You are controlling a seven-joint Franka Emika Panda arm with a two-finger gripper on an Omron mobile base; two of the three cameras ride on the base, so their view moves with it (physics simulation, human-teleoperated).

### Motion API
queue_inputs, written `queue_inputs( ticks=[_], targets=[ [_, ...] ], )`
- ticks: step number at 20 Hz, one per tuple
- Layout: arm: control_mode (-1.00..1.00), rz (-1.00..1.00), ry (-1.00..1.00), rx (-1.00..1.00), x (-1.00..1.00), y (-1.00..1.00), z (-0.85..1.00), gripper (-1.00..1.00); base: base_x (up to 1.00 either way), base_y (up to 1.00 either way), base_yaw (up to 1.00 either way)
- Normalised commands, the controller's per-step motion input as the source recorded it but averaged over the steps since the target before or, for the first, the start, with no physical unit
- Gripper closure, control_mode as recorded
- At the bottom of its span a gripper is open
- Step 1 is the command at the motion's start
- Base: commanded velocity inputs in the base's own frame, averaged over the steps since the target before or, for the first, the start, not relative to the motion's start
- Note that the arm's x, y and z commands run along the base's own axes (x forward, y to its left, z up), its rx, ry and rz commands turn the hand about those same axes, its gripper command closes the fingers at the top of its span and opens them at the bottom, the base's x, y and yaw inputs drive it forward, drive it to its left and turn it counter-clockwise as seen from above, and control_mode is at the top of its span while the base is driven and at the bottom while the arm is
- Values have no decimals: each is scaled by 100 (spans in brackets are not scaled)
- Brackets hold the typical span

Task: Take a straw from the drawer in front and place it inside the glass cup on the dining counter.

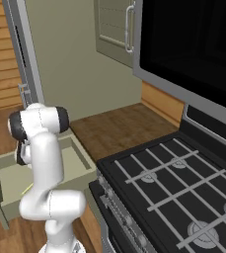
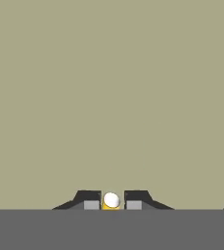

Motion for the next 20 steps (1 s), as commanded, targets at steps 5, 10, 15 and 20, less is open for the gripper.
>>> queue_inputs(
  ticks=[5, 10, 15, 20],
  targets=[
    [-100, 0, -35, 0, 4, -2, 100, 100, 0, 0, 0],
    [-100, 0, -21, 2, 14, -8, 100, 100, 0, 0, 0],
    [-100, 0, -2, 11, 26, -10, 100, 100, 0, 0, 0],
    [-100, 0, -2, 9, 8, -9, 100, 100, 0, 0, 0]
  ],
)
